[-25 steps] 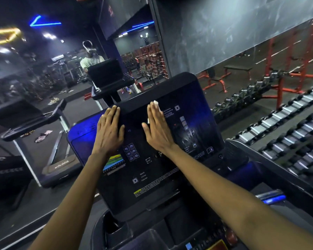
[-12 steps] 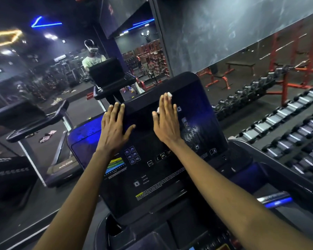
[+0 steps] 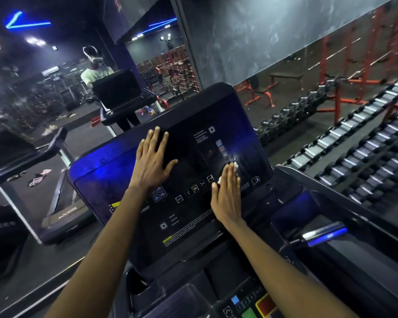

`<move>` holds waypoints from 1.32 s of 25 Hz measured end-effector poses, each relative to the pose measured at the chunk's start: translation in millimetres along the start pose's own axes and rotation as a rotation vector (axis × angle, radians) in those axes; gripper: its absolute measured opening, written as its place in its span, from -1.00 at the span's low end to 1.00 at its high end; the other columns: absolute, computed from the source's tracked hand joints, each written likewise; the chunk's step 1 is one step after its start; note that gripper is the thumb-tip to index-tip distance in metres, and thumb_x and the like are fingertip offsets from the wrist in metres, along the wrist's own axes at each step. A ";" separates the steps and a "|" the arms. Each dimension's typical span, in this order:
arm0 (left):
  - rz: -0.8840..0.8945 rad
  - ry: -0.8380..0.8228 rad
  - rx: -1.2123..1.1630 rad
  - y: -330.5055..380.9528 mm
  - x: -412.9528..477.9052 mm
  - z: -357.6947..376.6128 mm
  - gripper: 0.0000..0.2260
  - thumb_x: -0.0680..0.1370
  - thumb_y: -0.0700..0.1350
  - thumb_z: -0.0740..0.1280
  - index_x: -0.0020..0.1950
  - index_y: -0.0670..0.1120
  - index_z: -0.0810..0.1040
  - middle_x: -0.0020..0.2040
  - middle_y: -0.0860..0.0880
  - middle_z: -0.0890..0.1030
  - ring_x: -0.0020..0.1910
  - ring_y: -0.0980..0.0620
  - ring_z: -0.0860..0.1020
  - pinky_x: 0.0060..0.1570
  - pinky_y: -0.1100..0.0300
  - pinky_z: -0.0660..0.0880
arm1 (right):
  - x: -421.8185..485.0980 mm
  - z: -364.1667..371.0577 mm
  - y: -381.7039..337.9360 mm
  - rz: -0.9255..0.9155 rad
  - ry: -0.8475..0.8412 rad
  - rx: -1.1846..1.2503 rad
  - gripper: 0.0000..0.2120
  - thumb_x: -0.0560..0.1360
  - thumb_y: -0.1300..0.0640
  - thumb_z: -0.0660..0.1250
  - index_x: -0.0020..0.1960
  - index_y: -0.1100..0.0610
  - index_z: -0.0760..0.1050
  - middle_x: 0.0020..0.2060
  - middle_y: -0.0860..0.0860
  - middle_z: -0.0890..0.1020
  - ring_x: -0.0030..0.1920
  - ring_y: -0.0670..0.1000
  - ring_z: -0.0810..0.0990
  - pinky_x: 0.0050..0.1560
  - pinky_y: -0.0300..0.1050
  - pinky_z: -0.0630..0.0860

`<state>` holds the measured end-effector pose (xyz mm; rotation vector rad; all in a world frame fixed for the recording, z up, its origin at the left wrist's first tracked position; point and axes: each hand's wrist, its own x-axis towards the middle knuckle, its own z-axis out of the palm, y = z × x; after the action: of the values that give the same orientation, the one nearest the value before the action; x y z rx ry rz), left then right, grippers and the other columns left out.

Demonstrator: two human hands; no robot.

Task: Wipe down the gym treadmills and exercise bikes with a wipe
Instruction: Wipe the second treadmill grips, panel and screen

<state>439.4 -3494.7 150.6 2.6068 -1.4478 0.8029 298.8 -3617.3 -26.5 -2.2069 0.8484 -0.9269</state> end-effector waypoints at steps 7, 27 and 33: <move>-0.004 -0.017 -0.015 7.6 -4.7 4.8 -0.32 0.60 0.11 0.26 0.61 -0.08 0.05 0.62 -0.13 -0.04 0.59 -0.09 -0.11 0.52 -0.06 -0.05 | -54.6 6.6 30.0 -0.118 -0.097 -0.084 -0.37 0.70 -0.04 -0.01 0.59 0.24 -0.20 0.58 0.11 -0.21 0.58 0.04 -0.23 0.57 0.10 -0.06; -0.042 0.065 -0.017 -1.6 13.4 -7.2 -0.36 0.61 0.04 0.26 0.60 -0.14 0.07 0.61 -0.13 0.05 0.59 -0.09 -0.03 0.54 -0.03 -0.07 | 46.4 -12.3 -22.2 -0.313 -0.039 0.012 -0.32 0.67 -0.05 0.04 0.58 0.25 -0.22 0.58 0.15 -0.22 0.58 0.07 -0.24 0.57 0.12 -0.08; -0.099 0.087 -0.050 -9.6 21.8 -13.2 -0.37 0.61 0.03 0.27 0.61 -0.07 0.08 0.61 -0.15 0.02 0.59 -0.11 -0.04 0.53 -0.03 -0.08 | 121.1 -29.1 -74.0 -0.476 0.006 -0.011 -0.34 0.67 -0.09 0.01 0.59 0.24 -0.16 0.59 0.14 -0.15 0.58 0.05 -0.22 0.57 0.09 -0.13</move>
<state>450.9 -3502.4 174.0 2.5493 -1.2888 0.8461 367.3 -3668.4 90.4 -2.4655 0.3272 -1.1439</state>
